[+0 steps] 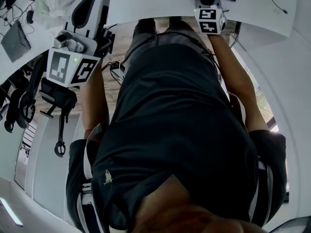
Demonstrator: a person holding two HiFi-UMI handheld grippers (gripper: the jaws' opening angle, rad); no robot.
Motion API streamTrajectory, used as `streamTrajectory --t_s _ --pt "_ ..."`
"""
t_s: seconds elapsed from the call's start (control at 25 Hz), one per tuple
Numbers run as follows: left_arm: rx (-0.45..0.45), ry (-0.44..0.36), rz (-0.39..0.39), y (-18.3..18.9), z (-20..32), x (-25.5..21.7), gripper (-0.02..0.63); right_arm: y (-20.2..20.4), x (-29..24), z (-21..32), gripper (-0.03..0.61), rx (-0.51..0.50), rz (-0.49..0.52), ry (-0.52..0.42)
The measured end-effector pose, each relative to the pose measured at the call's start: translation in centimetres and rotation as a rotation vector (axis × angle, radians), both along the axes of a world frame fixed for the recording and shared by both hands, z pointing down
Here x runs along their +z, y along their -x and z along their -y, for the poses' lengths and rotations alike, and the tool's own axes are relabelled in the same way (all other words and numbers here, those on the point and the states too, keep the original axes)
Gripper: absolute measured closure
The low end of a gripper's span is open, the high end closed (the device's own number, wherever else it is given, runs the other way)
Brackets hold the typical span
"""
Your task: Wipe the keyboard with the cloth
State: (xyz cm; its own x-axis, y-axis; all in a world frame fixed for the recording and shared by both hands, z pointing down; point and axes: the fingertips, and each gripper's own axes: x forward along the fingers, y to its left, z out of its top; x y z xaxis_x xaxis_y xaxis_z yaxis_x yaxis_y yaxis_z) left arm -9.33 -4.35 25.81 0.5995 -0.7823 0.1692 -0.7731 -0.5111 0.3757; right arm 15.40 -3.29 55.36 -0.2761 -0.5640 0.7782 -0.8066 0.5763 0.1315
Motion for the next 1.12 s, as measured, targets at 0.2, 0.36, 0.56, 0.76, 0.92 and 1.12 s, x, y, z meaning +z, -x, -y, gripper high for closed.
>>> streamTrajectory --t_s 0.2,0.36,0.56,0.76,0.92,1.12 --pt "0.013 -0.009 0.001 -0.4 0.2 -0.3 0.609 7.8 0.1 -1.5 0.538 -0.181 0.087 0.009" --pt "0.001 -0.013 0.006 0.7 0.5 -0.5 0.609 4.2 -0.1 -0.7 0.538 -0.080 0.112 0.038" --pt "-0.016 0.001 0.005 1.6 0.3 0.2 0.609 0.4 0.1 -0.3 0.538 0.051 0.066 0.029" --pt "-0.005 -0.014 0.001 1.6 0.8 0.1 0.609 9.1 0.0 -0.9 0.538 -0.107 0.151 0.052" --pt "-0.020 -0.028 0.014 2.9 0.6 -0.6 0.609 9.6 -0.2 0.0 0.538 -0.082 0.193 0.072" --pt "-0.053 -0.018 0.015 5.5 0.5 0.1 0.609 2.6 0.1 2.5 0.538 0.064 0.091 0.026"
